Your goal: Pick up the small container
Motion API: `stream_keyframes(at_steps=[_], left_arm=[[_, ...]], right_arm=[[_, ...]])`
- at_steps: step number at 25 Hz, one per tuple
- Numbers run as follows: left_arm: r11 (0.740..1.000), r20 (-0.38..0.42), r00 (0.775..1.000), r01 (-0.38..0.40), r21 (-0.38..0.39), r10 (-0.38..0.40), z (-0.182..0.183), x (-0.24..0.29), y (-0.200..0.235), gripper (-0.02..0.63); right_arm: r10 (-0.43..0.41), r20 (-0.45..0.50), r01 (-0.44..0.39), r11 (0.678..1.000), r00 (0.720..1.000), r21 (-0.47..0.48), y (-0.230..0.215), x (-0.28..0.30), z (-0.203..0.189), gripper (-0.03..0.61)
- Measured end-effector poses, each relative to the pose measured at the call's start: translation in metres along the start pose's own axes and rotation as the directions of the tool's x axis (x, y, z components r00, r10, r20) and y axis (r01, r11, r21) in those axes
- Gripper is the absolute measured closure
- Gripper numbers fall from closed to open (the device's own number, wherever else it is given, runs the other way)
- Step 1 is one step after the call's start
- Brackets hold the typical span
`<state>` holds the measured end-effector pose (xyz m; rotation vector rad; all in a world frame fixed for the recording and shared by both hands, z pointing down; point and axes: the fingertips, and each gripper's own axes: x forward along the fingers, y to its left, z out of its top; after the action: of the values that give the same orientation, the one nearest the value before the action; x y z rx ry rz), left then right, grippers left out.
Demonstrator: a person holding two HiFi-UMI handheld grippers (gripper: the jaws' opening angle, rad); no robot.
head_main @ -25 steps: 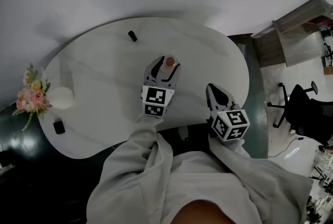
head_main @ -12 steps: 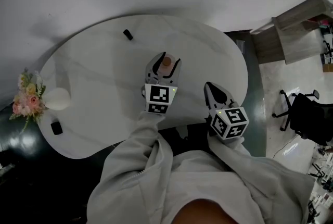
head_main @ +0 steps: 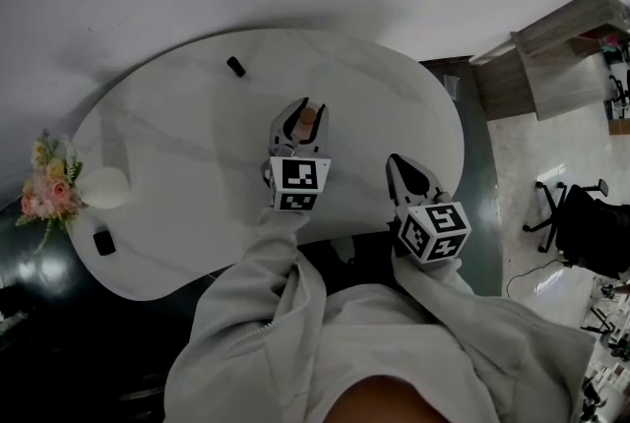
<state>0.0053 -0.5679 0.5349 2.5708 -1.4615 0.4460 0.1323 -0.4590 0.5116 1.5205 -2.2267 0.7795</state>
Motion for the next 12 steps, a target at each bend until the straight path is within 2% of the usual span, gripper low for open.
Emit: stream_keyframes(at_steps=[12], left_arm=[[1.000, -0.011, 1.000, 0.000, -0.010, 0.000, -0.0021, -0.0041, -0.0027, 0.497]], right_arm=[[-0.012, 0.015, 0.012, 1.000, 1.000, 0.004, -0.0045, -0.0093, -0.0012, 0.528]])
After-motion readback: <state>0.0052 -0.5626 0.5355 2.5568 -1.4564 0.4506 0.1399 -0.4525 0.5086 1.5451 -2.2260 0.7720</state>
